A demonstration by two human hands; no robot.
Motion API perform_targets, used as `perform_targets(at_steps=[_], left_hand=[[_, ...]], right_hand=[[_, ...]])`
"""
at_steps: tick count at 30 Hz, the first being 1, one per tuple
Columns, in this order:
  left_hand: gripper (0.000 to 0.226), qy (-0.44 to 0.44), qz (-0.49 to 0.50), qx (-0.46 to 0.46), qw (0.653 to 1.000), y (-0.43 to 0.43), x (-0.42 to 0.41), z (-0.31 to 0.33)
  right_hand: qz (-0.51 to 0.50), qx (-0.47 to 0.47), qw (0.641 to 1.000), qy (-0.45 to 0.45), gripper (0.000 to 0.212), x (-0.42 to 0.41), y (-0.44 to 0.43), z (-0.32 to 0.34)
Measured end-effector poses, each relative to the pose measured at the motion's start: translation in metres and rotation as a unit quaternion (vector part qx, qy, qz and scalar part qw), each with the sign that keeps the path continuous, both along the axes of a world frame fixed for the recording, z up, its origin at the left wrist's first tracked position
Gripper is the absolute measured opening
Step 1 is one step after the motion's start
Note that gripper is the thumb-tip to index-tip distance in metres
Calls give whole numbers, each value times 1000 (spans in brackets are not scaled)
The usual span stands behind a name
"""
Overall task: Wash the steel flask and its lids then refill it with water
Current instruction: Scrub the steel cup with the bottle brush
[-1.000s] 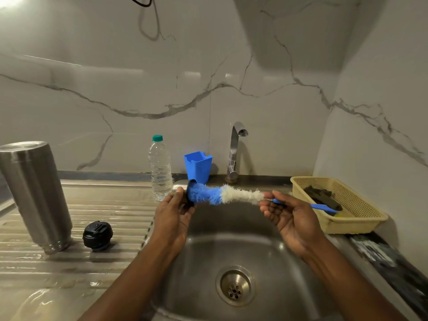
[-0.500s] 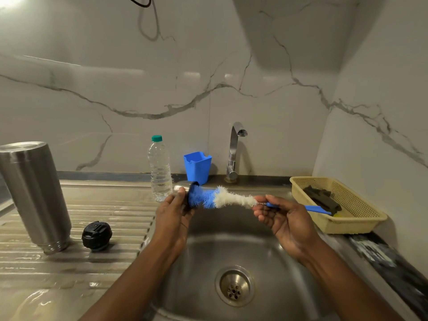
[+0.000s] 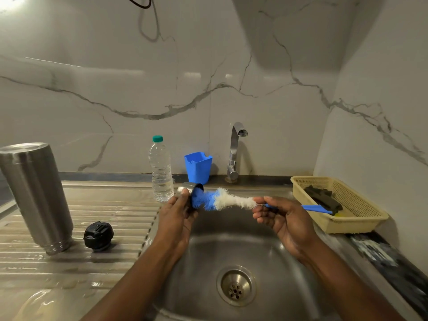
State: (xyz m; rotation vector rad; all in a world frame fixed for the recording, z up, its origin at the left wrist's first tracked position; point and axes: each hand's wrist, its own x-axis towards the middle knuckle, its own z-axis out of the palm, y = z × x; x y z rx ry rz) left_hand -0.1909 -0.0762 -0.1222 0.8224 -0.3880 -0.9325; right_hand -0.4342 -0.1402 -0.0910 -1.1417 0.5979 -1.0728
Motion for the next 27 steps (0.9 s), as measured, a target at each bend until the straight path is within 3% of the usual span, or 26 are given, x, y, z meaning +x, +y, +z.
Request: perform_targets(at_steps=[5, 10, 27], left_hand=[[19, 15, 24, -10, 1000, 0, 4, 6], [28, -1, -2, 3, 1000, 2, -3, 3], [23, 8, 19, -7, 1000, -1, -1, 2]], right_hand=[[-11, -34, 999, 21, 30, -4, -3, 4], [-15, -48, 999, 22, 30, 0, -3, -3], [-35, -69, 997, 15, 30, -5, -8, -3]])
